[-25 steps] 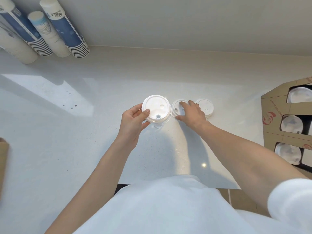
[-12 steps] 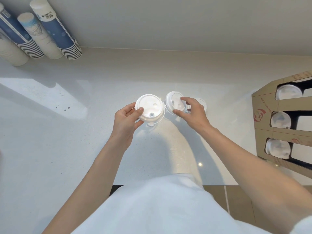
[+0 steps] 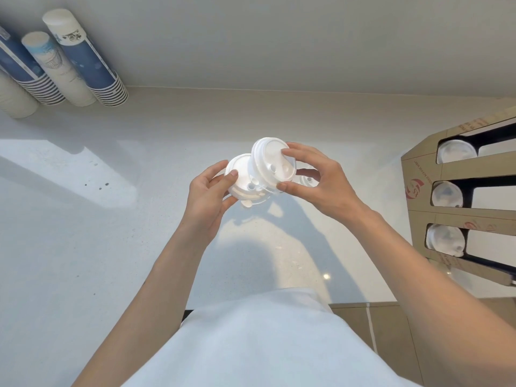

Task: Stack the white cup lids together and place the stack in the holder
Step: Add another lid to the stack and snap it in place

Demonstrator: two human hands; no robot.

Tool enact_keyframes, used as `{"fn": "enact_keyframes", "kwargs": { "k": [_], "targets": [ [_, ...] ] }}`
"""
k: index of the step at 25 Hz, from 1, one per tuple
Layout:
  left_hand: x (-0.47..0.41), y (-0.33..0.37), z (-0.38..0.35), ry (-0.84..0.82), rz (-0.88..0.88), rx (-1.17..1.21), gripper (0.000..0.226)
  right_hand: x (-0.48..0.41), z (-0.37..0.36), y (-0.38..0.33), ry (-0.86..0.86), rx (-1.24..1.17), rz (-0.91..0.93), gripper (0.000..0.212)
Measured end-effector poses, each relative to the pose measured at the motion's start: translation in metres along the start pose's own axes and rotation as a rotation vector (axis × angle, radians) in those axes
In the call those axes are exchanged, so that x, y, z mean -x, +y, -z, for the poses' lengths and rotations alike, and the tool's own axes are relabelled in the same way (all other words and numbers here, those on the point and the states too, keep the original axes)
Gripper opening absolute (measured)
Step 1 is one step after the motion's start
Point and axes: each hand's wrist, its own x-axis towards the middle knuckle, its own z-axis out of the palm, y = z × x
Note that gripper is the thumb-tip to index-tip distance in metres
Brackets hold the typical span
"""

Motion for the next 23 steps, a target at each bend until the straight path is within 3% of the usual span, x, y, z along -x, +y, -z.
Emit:
{"fn": "enact_keyframes", "kwargs": {
  "k": [8, 17, 23],
  "targets": [
    [0.014, 0.016, -0.011, -0.131, -0.045, 0.044, 0.032, 0.004, 0.002, -0.021, -0.136, 0.036, 0.081, 0.044],
    [0.023, 0.019, -0.017, -0.216, -0.087, 0.084, 0.03, 0.012, 0.001, -0.026, -0.176, -0.15, -0.009, 0.043],
    [0.029, 0.018, -0.025, -0.201, -0.071, 0.081, 0.026, 0.018, -0.018, -0.028, 0.051, -0.283, -0.067, 0.023]
  ]
}}
